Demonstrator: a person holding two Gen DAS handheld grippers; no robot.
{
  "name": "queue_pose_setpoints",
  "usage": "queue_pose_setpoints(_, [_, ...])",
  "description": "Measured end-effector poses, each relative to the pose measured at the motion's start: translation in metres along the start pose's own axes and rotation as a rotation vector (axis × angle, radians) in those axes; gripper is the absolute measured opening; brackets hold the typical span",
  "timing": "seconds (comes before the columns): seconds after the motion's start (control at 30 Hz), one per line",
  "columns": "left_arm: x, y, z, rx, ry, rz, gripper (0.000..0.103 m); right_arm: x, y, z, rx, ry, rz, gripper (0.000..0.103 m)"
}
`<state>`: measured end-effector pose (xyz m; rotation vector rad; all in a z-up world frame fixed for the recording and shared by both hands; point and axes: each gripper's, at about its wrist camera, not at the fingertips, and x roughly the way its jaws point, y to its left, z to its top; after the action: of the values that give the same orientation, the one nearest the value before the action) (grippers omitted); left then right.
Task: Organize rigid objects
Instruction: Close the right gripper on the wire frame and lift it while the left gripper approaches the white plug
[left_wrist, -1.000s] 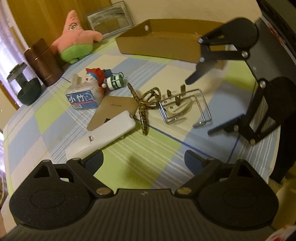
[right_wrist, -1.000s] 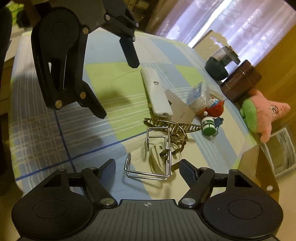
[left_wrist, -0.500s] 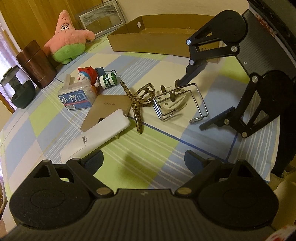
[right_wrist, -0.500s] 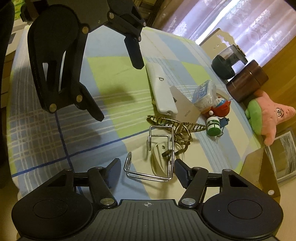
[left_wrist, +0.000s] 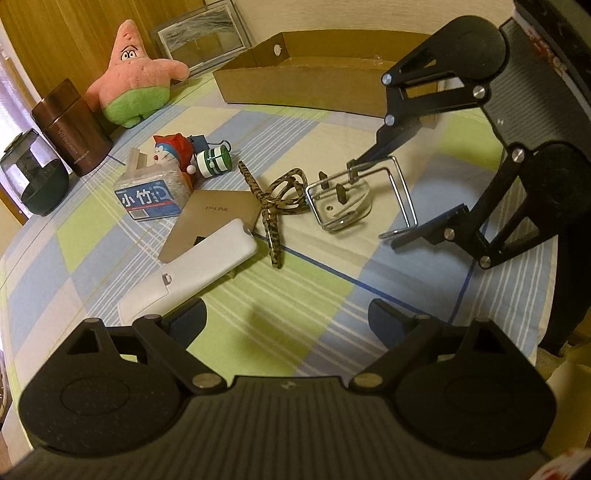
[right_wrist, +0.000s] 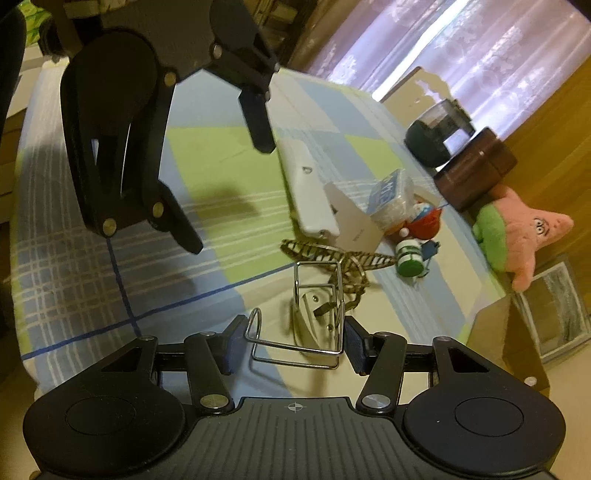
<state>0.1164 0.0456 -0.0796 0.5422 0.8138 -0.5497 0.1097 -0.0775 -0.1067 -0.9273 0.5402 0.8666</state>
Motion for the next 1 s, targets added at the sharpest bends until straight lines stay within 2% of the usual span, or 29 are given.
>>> queue_pose_setpoints(0.37, [0.000, -0.003, 0.008, -0.028, -0.025, -0.009, 0.091, -0.024, -0.004, -0.003, 0.066, -0.088, -0.030, 0.051])
queue_pose_setpoints(0.53, [0.001, -0.005, 0.011, -0.029, -0.031, -0.014, 0.091, -0.018, 0.000, -0.008, 0.047, -0.074, -0.009, 0.051])
queue_pose_setpoints(0.67, [-0.001, -0.007, 0.009, -0.025, -0.032, -0.015, 0.091, -0.015, -0.009, -0.007, 0.093, -0.103, -0.010, 0.051])
queue_pose_setpoints(0.83, [-0.003, -0.005, 0.007, -0.036, -0.030, -0.010, 0.091, -0.018, -0.016, -0.003, 0.106, -0.142, -0.040, 0.051])
queue_pose_setpoints(1.0, [-0.002, -0.007, 0.015, -0.057, -0.051, -0.018, 0.090, -0.031, -0.028, -0.007, 0.158, -0.144, -0.088, 0.051])
